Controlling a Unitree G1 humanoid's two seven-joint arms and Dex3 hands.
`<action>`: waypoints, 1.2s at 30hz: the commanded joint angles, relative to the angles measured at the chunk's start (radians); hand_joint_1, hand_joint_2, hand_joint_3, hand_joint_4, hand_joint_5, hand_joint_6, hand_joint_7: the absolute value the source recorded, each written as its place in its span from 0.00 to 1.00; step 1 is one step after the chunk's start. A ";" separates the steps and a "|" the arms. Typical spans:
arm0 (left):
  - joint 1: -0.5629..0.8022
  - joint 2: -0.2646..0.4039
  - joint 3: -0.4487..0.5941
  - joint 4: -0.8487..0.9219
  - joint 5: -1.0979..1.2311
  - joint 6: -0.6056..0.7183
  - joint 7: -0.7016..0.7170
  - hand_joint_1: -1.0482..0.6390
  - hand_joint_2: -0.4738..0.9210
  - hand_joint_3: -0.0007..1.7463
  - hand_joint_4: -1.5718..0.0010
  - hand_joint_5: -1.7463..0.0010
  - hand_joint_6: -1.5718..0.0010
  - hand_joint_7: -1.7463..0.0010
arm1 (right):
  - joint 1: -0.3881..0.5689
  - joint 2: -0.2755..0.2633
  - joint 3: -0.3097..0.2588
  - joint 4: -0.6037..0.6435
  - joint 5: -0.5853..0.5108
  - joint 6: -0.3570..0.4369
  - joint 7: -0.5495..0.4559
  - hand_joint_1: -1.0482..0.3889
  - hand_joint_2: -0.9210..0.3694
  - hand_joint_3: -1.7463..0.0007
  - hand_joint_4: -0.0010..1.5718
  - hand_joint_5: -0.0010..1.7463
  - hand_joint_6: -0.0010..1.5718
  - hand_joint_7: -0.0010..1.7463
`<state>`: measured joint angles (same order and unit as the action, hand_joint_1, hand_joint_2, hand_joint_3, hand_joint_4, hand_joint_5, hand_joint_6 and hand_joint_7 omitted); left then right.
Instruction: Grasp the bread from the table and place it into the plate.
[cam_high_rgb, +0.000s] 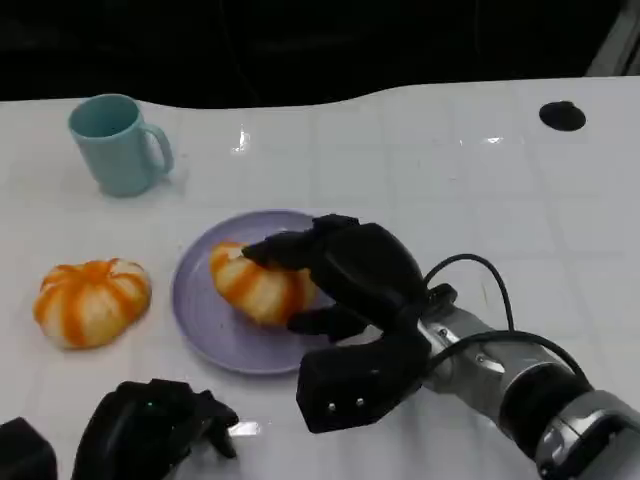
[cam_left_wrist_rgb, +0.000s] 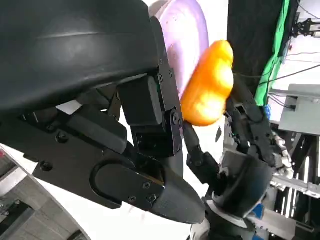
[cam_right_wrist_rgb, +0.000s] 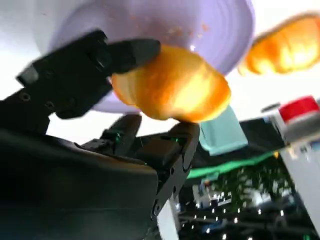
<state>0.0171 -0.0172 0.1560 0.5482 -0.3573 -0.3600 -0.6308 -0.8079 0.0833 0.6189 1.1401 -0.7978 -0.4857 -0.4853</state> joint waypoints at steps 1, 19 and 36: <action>0.006 0.008 0.000 0.007 0.009 0.006 0.014 0.01 0.91 0.00 0.51 0.07 0.00 0.89 | 0.005 -0.024 0.012 -0.052 0.001 0.013 0.027 0.41 0.00 0.96 0.15 0.15 0.31 0.00; -0.002 0.008 0.007 0.021 -0.003 0.004 0.008 0.01 0.90 0.00 0.51 0.06 0.00 0.90 | 0.163 -0.153 -0.075 -0.282 0.121 -0.142 0.069 0.42 0.00 0.93 0.21 0.21 0.34 0.02; -0.012 0.019 0.011 0.020 0.000 0.005 0.011 0.00 0.91 0.00 0.51 0.06 0.00 0.89 | 0.486 -0.145 -0.275 -0.608 0.594 -0.264 0.388 0.49 0.02 0.85 0.37 0.53 0.56 0.13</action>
<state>-0.0039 -0.0157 0.1602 0.5739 -0.3599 -0.3636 -0.6272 -0.3679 -0.0750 0.3785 0.5703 -0.3098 -0.7308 -0.1592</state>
